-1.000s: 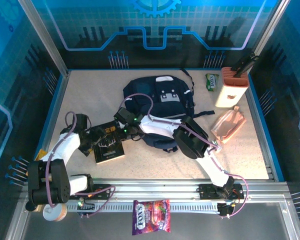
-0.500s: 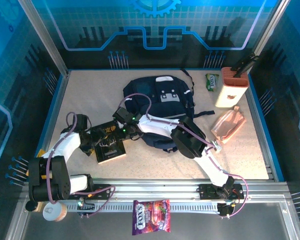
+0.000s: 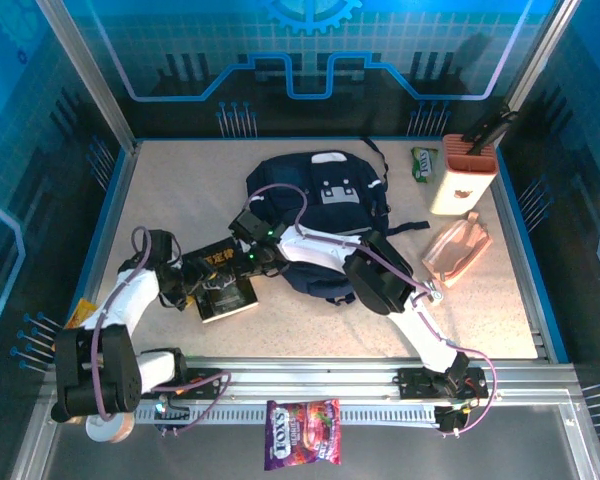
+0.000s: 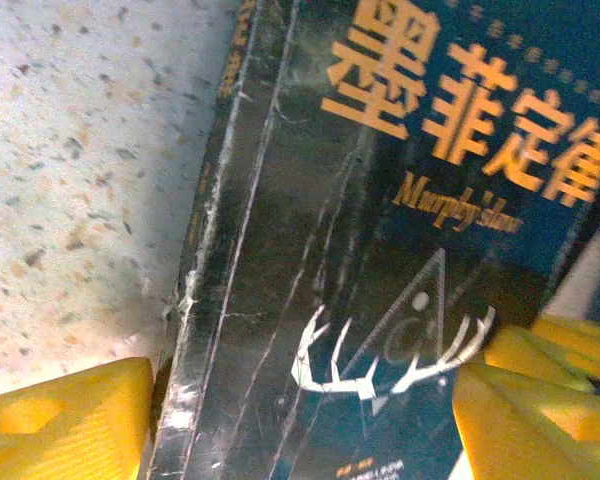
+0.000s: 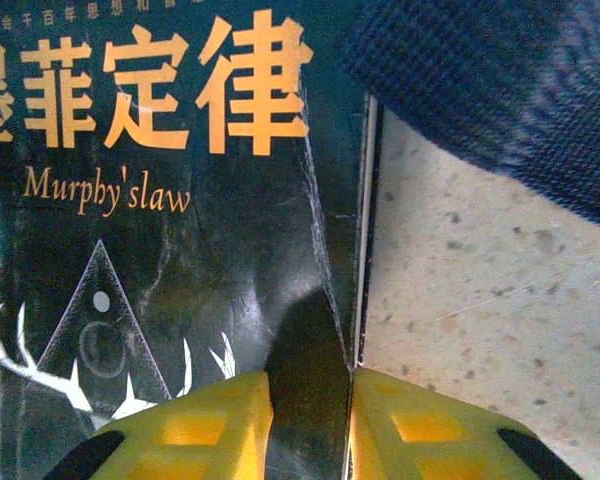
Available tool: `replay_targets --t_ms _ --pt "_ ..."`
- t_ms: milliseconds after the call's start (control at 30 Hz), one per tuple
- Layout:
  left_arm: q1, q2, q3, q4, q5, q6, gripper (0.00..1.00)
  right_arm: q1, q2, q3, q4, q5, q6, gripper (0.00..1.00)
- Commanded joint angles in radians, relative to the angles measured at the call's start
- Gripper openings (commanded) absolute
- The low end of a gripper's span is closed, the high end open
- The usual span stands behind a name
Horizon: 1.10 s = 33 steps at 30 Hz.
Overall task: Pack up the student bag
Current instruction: Pick up the book from the middle-left of the table.
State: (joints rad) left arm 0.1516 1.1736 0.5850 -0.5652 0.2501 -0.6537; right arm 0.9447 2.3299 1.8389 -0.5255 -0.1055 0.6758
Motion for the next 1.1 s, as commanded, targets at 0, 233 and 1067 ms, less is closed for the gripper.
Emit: replay_targets --t_ms 0,233,1067 --pt "-0.004 -0.065 0.07 0.008 0.187 -0.009 0.7 0.006 0.057 -0.018 -0.08 0.015 0.02 0.25" --pt "-0.004 -0.096 0.083 0.031 0.282 -0.029 0.49 -0.004 0.066 -0.027 -0.087 0.009 0.034 0.23" --pt "-0.004 -0.067 0.132 0.022 0.03 -0.069 0.11 -0.036 -0.179 -0.086 0.011 -0.1 0.008 0.38"
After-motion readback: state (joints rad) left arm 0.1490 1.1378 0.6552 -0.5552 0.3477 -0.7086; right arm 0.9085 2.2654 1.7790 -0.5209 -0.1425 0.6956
